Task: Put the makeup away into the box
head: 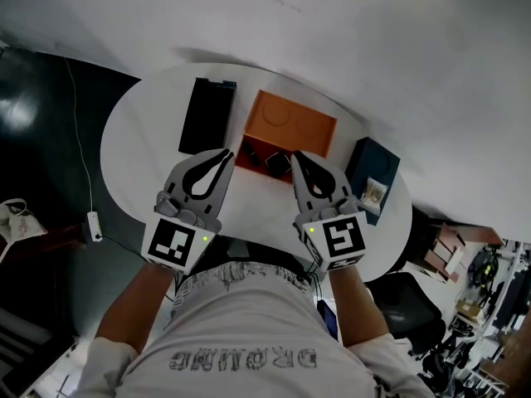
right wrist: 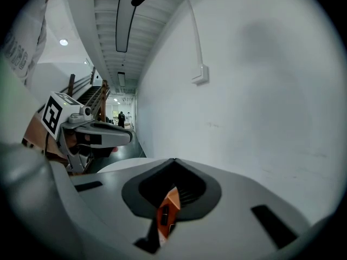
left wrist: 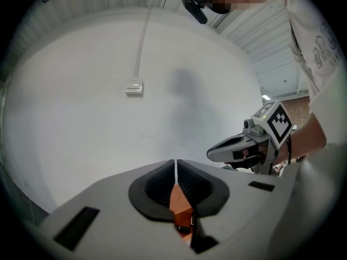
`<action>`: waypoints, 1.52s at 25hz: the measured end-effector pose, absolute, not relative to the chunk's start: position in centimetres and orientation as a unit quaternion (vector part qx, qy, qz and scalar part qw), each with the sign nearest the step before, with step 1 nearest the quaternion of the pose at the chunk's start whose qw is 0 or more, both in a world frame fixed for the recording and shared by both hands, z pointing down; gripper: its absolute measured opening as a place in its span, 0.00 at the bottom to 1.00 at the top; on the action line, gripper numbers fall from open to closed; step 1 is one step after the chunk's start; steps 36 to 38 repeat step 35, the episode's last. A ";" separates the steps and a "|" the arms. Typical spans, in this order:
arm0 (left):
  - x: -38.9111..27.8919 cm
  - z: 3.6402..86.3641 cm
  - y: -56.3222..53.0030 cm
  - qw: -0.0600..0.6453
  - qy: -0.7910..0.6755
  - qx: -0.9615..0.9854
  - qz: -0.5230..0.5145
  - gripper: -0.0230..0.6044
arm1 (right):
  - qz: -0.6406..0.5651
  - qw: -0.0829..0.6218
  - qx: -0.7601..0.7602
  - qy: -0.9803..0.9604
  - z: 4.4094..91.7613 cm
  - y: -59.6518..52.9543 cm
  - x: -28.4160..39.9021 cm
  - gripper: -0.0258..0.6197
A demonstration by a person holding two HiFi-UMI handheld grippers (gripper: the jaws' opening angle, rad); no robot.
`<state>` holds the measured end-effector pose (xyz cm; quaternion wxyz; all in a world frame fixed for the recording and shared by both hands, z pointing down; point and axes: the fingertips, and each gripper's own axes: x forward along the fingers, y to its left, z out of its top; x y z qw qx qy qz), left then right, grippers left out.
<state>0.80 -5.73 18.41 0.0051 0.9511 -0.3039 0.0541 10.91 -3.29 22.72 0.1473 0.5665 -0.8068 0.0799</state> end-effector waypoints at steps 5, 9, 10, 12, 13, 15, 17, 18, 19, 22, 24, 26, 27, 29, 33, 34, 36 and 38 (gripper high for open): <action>0.6 18.4 -6.3 0.011 -0.305 0.951 0.052 0.08 | 0.084 0.145 0.559 -0.812 22.8 -3.6 10.3 0.05; 0.6 18.6 -6.5 0.013 -0.305 0.951 0.054 0.08 | 0.080 0.148 0.557 -0.813 23.1 -3.8 10.3 0.05; 0.6 18.7 -6.6 0.014 -0.306 0.950 0.056 0.08 | 0.081 0.149 0.557 -0.813 23.1 -3.9 10.3 0.05; 0.6 18.7 -6.7 0.015 -0.305 0.950 0.058 0.08 | 0.084 0.151 0.556 -0.813 23.2 -4.0 10.4 0.05; 0.6 18.8 -6.7 0.015 -0.305 0.950 0.058 0.08 | 0.087 0.151 0.555 -0.813 23.3 -4.1 10.4 0.05; 0.6 19.0 -6.8 0.016 -0.305 0.950 0.060 0.08 | 0.090 0.152 0.556 -0.812 23.5 -4.2 10.3 0.05; 0.6 19.1 -6.8 0.016 -0.304 0.951 0.061 0.08 | 0.093 0.153 0.557 -0.811 23.7 -4.2 10.4 0.05; 0.7 19.2 -6.8 0.016 -0.304 0.951 0.061 0.08 | 0.095 0.154 0.557 -0.810 23.9 -4.2 10.4 0.05; 0.7 19.3 -6.8 0.016 -0.303 0.951 0.062 0.08 | 0.097 0.155 0.557 -0.810 24.0 -4.2 10.5 0.05; 0.9 19.5 -6.8 0.015 -0.302 0.951 0.065 0.08 | 0.099 0.159 0.555 -0.811 24.5 -4.2 10.6 0.05; 0.9 19.5 -6.7 0.015 -0.301 0.951 0.066 0.08 | 0.097 0.159 0.553 -0.812 24.6 -4.1 10.6 0.05; 1.0 19.6 -6.7 0.016 -0.301 0.951 0.067 0.08 | 0.097 0.159 0.553 -0.812 24.5 -4.1 10.7 0.05; 1.1 19.6 -6.7 0.017 -0.301 0.951 0.067 0.08 | 0.096 0.159 0.553 -0.812 24.5 -4.1 10.7 0.05; 1.2 19.6 -6.7 0.016 -0.300 0.951 0.067 0.08 | 0.097 0.160 0.553 -0.812 24.6 -4.1 10.8 0.05; 1.4 19.6 -6.7 0.014 -0.302 0.951 0.068 0.08 | 0.098 0.164 0.552 -0.811 24.8 -4.0 11.0 0.05; 1.5 19.6 -6.7 0.014 -0.302 0.951 0.070 0.07 | 0.099 0.164 0.553 -0.811 24.8 -4.0 11.1 0.05; 1.5 19.6 -6.8 0.014 -0.302 0.951 0.071 0.08 | 0.100 0.165 0.553 -0.810 24.8 -4.1 11.2 0.05; 1.5 19.6 -6.8 0.014 -0.302 0.951 0.071 0.08 | 0.100 0.165 0.553 -0.810 24.8 -4.1 11.2 0.05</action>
